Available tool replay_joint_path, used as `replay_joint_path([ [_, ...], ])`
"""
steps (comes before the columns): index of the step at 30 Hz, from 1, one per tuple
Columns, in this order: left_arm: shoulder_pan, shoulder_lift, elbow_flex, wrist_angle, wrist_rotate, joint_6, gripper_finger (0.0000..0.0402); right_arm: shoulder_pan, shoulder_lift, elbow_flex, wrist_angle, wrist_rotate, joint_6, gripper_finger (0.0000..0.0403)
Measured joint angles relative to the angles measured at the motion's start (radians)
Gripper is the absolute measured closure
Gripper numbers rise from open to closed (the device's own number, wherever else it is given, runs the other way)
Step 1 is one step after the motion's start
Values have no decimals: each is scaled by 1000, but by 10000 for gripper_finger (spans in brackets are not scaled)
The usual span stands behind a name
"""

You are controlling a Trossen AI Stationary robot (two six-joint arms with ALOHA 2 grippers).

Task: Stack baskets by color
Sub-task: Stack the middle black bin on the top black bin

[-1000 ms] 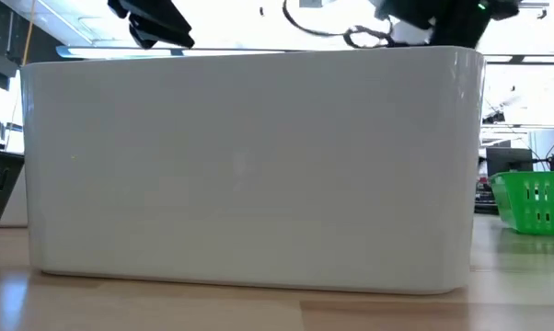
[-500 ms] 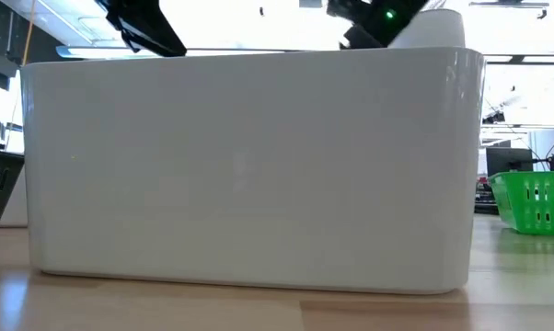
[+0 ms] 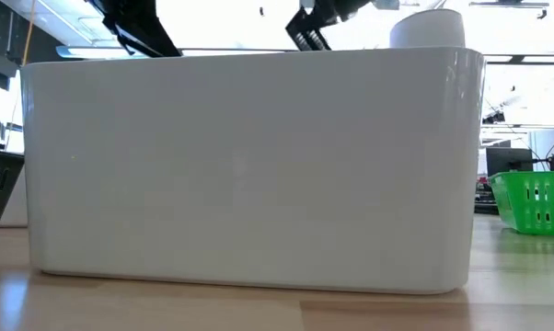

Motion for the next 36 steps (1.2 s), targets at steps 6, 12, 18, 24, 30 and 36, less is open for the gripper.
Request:
replay_joint_path([
  [6, -1, 0, 0, -2, -1, 2, 261, -63, 88, 167, -63, 0, -24, 403],
  [12, -1, 0, 0, -7, -1, 2, 261, -116, 246, 410, -362, -21, -17, 403],
  [18, -1, 0, 0, -20, -1, 2, 261, -135, 397, 557, -587, -89, -17, 403],
  [24, -1, 0, 0, -30, -1, 1, 261, -131, 522, 622, -737, -129, -59, 403],
  [30, -1, 0, 0, -71, 18, -47, 261, -118, 600, 622, -792, -138, -76, 403],
  [36, -1, 0, 0, -122, 18, -77, 261, -113, 660, 622, -792, -218, -87, 403],
])
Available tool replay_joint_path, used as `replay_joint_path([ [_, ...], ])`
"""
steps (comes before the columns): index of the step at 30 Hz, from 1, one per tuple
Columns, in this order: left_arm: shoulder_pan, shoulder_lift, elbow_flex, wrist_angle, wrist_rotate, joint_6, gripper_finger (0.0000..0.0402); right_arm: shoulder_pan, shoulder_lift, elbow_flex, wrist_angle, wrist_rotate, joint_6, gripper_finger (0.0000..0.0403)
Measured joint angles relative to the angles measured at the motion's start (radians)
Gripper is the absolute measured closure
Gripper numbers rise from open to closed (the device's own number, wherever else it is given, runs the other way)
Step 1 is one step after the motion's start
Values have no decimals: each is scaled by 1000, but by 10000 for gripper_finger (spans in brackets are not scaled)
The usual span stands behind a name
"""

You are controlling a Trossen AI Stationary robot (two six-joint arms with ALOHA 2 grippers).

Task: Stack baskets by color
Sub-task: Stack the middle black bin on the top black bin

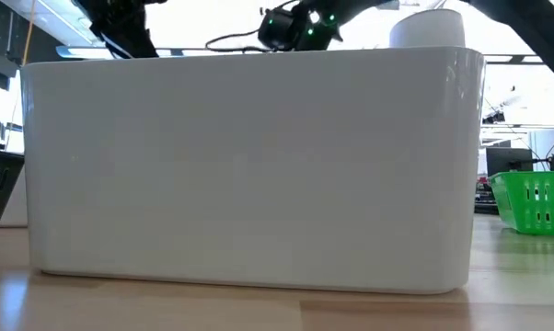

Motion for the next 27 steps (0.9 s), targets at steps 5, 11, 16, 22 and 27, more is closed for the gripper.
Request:
replay_joint_path([
  [5, 0, 0, 0, -11, 0, -1, 261, 0, 29, -1, 1, -8, 0, 403],
  [11, 0, 0, 0, -12, 2, 0, 261, 0, 64, -1, 4, -27, 1, 403],
  [16, 0, 0, 0, -18, 4, 1, 261, 0, 95, -1, 13, -26, 11, 403],
  [22, 0, 0, 0, -31, 3, 1, 261, -1, 123, -2, 19, -21, 11, 403],
  [27, 0, 0, 0, -32, 3, 1, 261, -3, 134, -2, 35, -19, 11, 403],
])
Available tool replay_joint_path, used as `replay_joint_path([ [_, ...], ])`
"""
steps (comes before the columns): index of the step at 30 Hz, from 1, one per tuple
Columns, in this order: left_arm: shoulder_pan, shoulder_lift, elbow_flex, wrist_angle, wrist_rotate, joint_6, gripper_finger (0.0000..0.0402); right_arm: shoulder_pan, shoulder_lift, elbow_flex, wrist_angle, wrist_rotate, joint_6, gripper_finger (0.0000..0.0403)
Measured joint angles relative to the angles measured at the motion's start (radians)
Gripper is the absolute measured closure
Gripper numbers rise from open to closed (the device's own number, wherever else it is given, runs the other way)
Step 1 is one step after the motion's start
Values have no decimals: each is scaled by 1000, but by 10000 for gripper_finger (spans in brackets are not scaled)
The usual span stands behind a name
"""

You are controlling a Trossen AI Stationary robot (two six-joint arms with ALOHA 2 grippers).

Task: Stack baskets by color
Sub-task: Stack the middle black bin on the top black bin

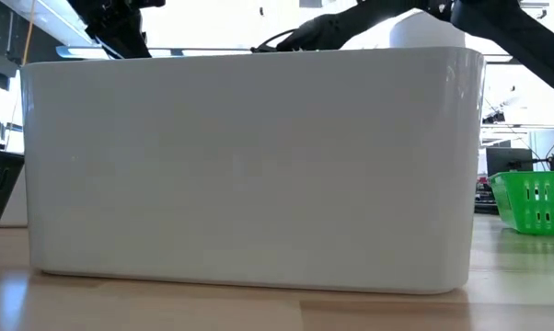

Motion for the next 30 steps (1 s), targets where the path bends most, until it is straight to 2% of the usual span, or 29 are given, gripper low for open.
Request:
replay_joint_path([
  [21, 0, 0, 0, -7, 7, 0, 261, 0, 15, 0, -5, 48, -18, 401],
  [24, 0, 0, 0, -7, 7, 0, 261, 2, 15, 0, -5, 71, -35, 387],
  [30, 0, 0, 0, -7, 7, 0, 261, 3, 15, 0, -5, 72, -25, 328],
])
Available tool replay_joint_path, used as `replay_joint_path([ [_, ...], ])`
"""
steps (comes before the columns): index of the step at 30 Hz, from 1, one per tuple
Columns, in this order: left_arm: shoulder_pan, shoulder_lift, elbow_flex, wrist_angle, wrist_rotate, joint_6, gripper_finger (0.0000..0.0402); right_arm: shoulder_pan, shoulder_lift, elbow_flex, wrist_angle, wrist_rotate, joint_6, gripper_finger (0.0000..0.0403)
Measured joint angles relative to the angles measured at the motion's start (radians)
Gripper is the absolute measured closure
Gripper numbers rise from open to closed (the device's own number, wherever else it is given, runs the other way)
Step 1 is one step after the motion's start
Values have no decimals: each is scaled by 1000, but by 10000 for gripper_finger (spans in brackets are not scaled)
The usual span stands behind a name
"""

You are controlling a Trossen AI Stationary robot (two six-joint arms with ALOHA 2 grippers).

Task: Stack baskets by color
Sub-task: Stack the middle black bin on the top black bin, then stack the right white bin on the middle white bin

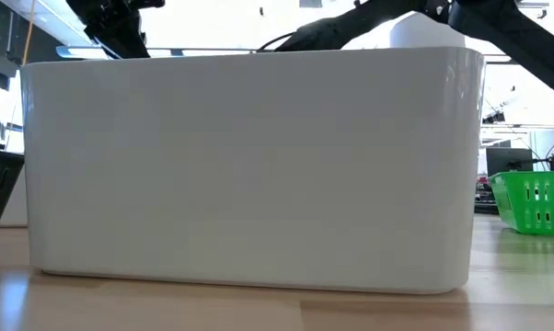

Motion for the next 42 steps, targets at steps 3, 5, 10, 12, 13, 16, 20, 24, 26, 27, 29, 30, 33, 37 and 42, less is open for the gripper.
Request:
replay_joint_path([
  [3, 0, 0, 0, -6, 0, 0, 261, 0, 0, 0, 5, 0, 1, 306],
  [5, 0, 0, 0, -11, 0, 0, 261, 1, 0, 0, 12, 6, 1, 297],
  [10, 0, 0, 0, -22, 19, 0, 261, 8, 0, 7, 9, 13, 9, 289],
  [12, 0, 0, 0, -22, 28, 0, 261, 12, 0, 28, -8, 13, 32, 288],
  [13, 0, 0, 0, -22, 28, 0, 261, 15, -2, 38, -13, 13, 38, 288],
  [16, 0, 0, 0, -22, 28, 0, 261, 25, -2, 72, -55, 13, 72, 288],
  [20, 0, 0, 0, -22, 56, -3, 261, 40, -2, 129, -114, 1, 110, 288],
  [24, 0, 0, 0, -22, 125, -22, 261, 58, -2, 184, -171, 0, 129, 288],
  [26, -1, 0, 0, -22, 142, -46, 261, 65, -2, 205, -206, -10, 141, 288],
  [27, -3, 0, 0, -22, 147, -53, 261, 69, -2, 211, -217, -16, 148, 288],
  [29, -11, 0, 0, -22, 148, -62, 261, 75, -2, 218, -253, -23, 159, 288],
  [30, -15, 0, 0, -22, 148, -66, 261, 78, -2, 218, -272, -26, 164, 288],
  [33, -27, 0, 0, -22, 149, -79, 261, 86, -2, 218, -340, -27, 186, 288],
  [37, -42, 0, 0, -22, 148, -82, 261, 97, -2, 215, -437, -27, 221, 288],
  [42, -46, 0, 0, -22, 149, -119, 261, 114, -2, 215, -515, -28, 247, 288],
])
